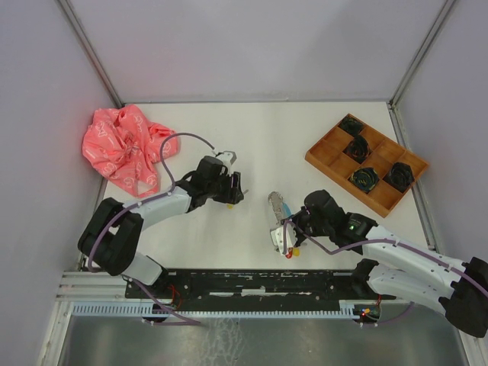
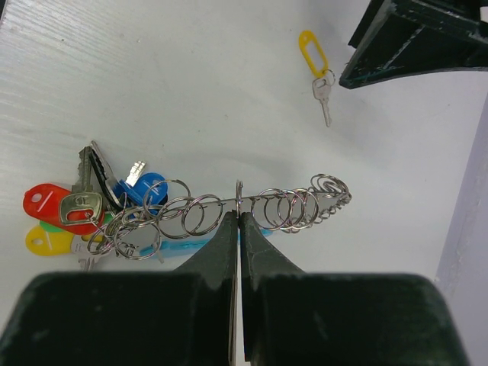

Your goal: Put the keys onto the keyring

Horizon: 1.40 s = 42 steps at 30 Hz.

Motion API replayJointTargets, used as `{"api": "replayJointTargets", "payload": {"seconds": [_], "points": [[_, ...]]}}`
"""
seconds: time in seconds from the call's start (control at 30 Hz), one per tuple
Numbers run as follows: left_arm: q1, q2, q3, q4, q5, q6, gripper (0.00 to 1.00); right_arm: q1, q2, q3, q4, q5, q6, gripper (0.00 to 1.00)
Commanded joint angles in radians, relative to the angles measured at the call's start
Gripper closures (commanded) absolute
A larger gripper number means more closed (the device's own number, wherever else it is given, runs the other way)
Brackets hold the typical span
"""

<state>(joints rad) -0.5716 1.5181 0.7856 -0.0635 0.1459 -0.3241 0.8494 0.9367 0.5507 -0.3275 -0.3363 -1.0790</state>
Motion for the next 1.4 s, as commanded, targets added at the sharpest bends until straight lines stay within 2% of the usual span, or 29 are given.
{"api": "replayJointTargets", "payload": {"seconds": [0.0, 0.1, 0.17, 0.27, 0.47, 0.7, 1.37], "points": [[-0.008, -0.06, -0.051, 0.13, -0.06, 0.068, 0.38, 0.007, -0.024, 0.007, 0.027, -0.003, 0.003, 0.99], [-0.014, -0.058, -0.098, 0.214, -0.073, 0.118, 0.45, 0.007, -0.026, 0.007, 0.025, -0.003, 0.005, 0.99], [-0.014, -0.059, -0.146, 0.323, -0.079, 0.128, 0.49, 0.009, -0.027, 0.006, 0.025, -0.003, 0.005, 0.99], [-0.016, -0.06, -0.214, 0.458, -0.089, 0.143, 0.6, 0.01, -0.029, 0.006, 0.024, 0.0, 0.007, 0.99], [-0.02, -0.031, -0.271, 0.596, -0.092, 0.229, 0.62, 0.012, -0.026, 0.005, 0.027, 0.002, 0.008, 0.99], [-0.022, 0.01, -0.241, 0.589, -0.083, 0.29, 0.63, 0.013, -0.021, 0.003, 0.03, 0.005, 0.01, 0.99], [-0.039, 0.096, -0.176, 0.526, -0.089, 0.306, 0.72, 0.014, -0.015, 0.0, 0.04, 0.019, 0.022, 0.99]]}}
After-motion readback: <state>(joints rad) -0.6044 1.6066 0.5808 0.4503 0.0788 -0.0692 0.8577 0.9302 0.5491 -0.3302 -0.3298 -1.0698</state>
